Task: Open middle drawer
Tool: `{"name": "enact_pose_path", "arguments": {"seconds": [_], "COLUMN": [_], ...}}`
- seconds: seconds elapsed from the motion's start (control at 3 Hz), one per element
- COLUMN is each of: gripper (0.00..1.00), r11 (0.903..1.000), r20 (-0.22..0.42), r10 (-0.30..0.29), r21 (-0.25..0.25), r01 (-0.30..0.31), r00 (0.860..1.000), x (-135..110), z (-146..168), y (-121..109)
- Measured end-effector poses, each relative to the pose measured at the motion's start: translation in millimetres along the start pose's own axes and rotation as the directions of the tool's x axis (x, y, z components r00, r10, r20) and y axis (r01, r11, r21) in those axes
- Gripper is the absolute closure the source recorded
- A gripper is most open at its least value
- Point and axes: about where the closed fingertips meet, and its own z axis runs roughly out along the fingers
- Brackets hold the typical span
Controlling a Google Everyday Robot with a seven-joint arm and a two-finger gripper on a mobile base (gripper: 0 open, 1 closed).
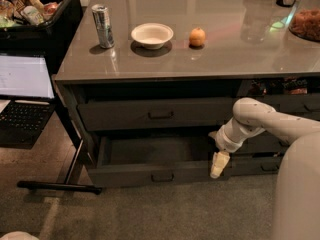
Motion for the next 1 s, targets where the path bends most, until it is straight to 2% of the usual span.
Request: {"name": "enact_pose_path", "arguments": {"seconds": [0.33, 0.67, 1.0], "gripper": [0.19, 0.41, 0.64], "r11": [0.9981, 0.9854, 0.9522], "r20": [0.000, 0.013, 0.031], "r10": [0.051, 0.126, 0.202], "r21": [0.035, 0.114, 0.228], "r01": [-0.051, -0.126, -0.203], "r00": [0.999, 0.992, 0.979], "x": [1, 6, 7], "z": [4, 4, 2], "y": [-12, -19, -27]}}
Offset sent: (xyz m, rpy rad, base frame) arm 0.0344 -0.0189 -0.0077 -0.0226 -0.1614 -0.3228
